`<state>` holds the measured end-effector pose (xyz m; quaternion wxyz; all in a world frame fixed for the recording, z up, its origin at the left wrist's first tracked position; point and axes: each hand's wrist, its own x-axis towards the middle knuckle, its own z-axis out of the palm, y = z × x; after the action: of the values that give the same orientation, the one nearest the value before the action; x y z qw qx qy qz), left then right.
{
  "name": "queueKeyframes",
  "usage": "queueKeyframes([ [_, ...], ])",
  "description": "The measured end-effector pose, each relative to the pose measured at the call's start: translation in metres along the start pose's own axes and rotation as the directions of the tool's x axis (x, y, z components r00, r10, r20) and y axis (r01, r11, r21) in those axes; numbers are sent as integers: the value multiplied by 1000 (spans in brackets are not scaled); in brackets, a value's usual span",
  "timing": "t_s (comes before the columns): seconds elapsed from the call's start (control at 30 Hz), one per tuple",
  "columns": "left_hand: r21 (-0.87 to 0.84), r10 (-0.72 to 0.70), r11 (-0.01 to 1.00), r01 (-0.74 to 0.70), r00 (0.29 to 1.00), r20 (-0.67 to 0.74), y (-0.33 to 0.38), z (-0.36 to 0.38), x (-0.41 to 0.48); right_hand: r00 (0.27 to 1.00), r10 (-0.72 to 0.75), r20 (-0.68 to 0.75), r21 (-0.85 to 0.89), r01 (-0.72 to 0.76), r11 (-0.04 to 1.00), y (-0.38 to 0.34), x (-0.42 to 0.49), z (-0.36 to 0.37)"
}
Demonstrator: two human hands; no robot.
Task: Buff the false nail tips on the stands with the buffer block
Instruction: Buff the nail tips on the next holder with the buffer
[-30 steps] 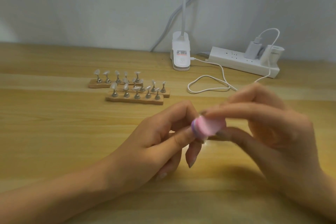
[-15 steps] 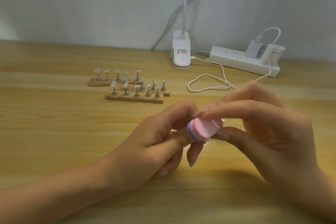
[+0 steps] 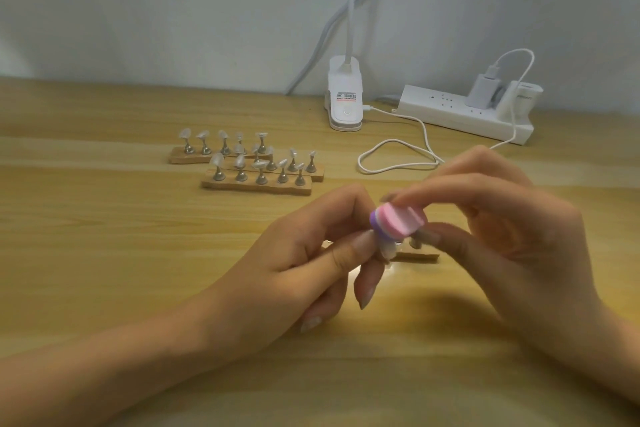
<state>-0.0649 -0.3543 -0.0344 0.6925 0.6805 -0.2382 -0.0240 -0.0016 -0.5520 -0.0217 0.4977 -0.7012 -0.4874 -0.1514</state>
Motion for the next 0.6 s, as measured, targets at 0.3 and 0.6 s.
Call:
queueKeyframes([
  [0.3, -18, 54, 998, -55, 998, -45, 9, -8, 0, 984, 121, -129, 69, -113, 991, 28, 4, -21],
  [0.6, 242, 102, 970, -27, 947, -304, 4, -37, 5, 974, 214, -75, 120, -204, 972, 37, -3, -25],
])
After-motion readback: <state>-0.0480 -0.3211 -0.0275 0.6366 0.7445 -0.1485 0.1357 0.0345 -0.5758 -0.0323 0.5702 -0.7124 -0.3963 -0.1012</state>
